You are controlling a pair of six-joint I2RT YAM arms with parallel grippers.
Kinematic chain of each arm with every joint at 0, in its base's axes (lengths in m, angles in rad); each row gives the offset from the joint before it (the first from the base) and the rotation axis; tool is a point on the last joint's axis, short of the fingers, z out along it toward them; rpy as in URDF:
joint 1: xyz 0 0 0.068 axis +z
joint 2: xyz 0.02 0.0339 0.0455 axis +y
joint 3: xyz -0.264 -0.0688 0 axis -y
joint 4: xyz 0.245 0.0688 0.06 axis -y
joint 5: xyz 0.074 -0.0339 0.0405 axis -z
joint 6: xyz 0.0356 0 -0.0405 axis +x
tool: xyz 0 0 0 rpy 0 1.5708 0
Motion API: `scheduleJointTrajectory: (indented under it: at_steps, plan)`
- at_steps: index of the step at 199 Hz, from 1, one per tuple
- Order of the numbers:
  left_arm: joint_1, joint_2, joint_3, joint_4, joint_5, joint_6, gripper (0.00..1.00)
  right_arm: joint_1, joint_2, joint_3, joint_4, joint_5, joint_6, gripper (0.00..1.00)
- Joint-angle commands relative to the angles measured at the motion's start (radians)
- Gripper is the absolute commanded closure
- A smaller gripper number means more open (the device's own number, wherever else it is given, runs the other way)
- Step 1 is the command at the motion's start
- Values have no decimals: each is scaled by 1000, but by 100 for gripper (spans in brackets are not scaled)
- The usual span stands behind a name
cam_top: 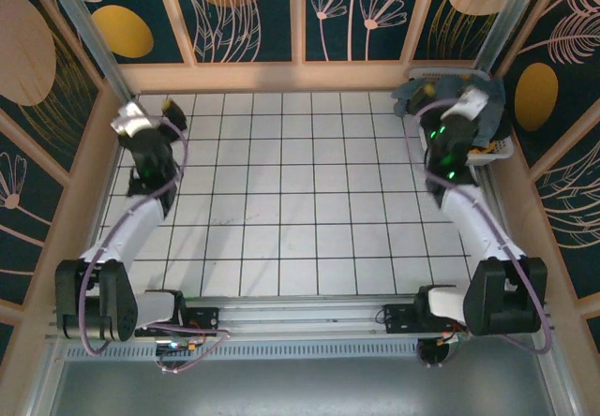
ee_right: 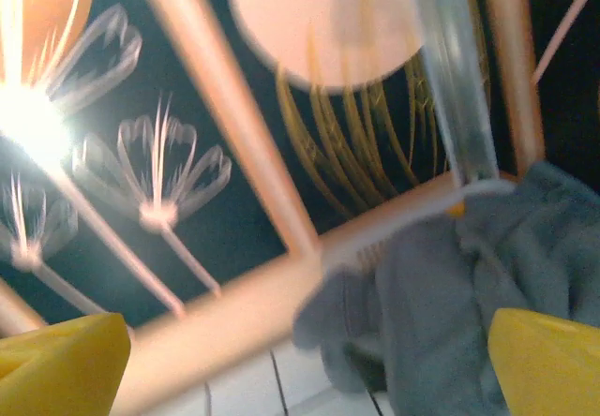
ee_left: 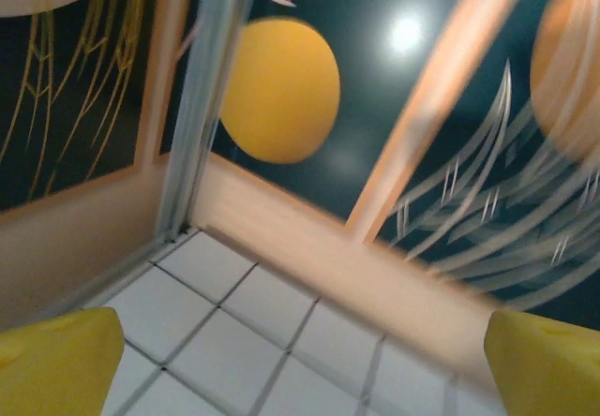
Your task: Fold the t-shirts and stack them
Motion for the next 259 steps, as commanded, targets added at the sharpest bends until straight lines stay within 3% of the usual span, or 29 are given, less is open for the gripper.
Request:
scheduleJointTrajectory:
  at_steps: [1, 16, 34, 73, 108, 153, 231, 245, 259]
  plan:
    - [24, 56, 121, -370, 59, -329, 1, -124, 88, 113, -383, -127, 245, 1]
    - [18, 119, 185, -328, 226, -356, 1, -157, 142, 172, -412, -76, 263, 2]
    - [-19, 203, 297, -370, 327, -334, 1, -231, 221, 251, -472, -75, 315, 2]
    - [-102, 280, 376, -349, 535, -282, 3, -378, 442, 381, -475, -244, 337, 6]
    - [-155, 278, 358, -294, 681, -285, 6, -392, 643, 557, -486, -380, 270, 11]
    - [-205, 255, 335, -277, 764, -291, 9, -361, 713, 648, -473, -482, 227, 13]
    - [-243, 238, 297, -248, 776, -310, 13, -315, 685, 621, -588, -464, 271, 16]
    - [-243, 231, 285, -247, 776, -310, 14, -315, 688, 616, -609, -453, 267, 21]
    - [-243, 224, 269, -242, 777, -308, 17, -315, 701, 627, -641, -439, 264, 33]
